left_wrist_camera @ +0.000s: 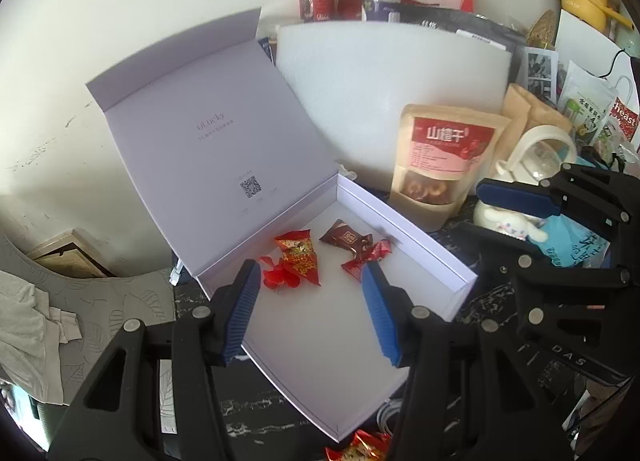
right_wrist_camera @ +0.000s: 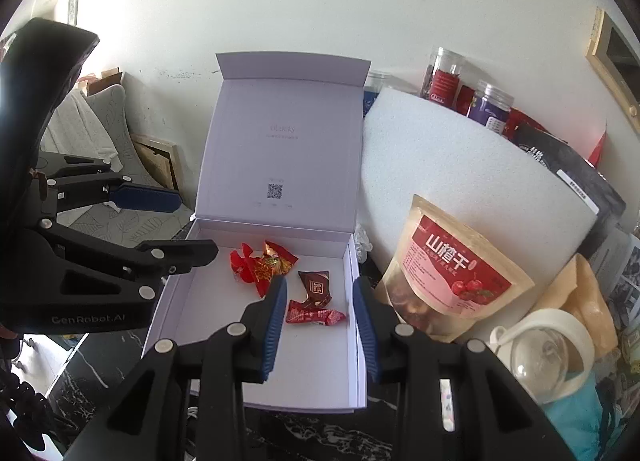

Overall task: Organize objects
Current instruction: 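Withdraw both tools from the box back toward the items on the table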

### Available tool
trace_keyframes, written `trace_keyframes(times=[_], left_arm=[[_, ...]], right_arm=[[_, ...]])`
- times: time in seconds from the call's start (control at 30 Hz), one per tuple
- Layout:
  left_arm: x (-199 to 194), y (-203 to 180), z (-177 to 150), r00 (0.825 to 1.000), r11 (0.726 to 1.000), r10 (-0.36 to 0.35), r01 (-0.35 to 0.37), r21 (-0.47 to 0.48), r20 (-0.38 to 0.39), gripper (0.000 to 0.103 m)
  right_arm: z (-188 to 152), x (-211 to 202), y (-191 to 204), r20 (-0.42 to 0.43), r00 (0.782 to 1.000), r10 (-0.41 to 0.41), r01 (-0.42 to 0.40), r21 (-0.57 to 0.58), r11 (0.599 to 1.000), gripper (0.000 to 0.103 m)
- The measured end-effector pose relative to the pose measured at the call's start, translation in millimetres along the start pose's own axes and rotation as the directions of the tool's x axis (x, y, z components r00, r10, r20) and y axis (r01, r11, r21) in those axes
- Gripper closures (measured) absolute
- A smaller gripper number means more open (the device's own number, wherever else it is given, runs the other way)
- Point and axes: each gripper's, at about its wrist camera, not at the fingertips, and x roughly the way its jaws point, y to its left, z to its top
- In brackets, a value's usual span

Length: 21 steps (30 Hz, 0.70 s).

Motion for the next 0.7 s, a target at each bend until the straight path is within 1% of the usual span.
trace_keyframes(times=[0.07,0.2,0.5,0.63,0.7], left_arm=[[-10,-3,-4,1.0,1.0,0.002,-0.002,0.003,0.011,0.051],[-28,-7,-12,1.0,1.0,0.006,-0.006,0.006,0.025,0.05],[-54,-17,-35,0.999,1.0,0.01,-0.01,0.001,0.041,0.047],[-62,-23,-50,0.999,1.0,-0.002,0.002,0.001,0.046,0.043],[-64,-28,-59,0.999,1.0,-0.015,0.015,0.001,0.041,0.043]], right_arm=[[2,-9,3,0.009,1.0,-0.004,0.004,-0.004,1.0,0.069],[0,-26,9,0.029,1.0,-0.01,0.01,-0.007,1.0,0.064],[-17,-57,24,0.042,0.999,-0.016,0.017,-0.008,1.0,0.064],[-28,-67,32,0.041,0.999,-0.016,0.016,-0.006,1.0,0.064],[-35,-70,36,0.034,0.999,-0.016,0.016,-0.005,1.0,0.064]])
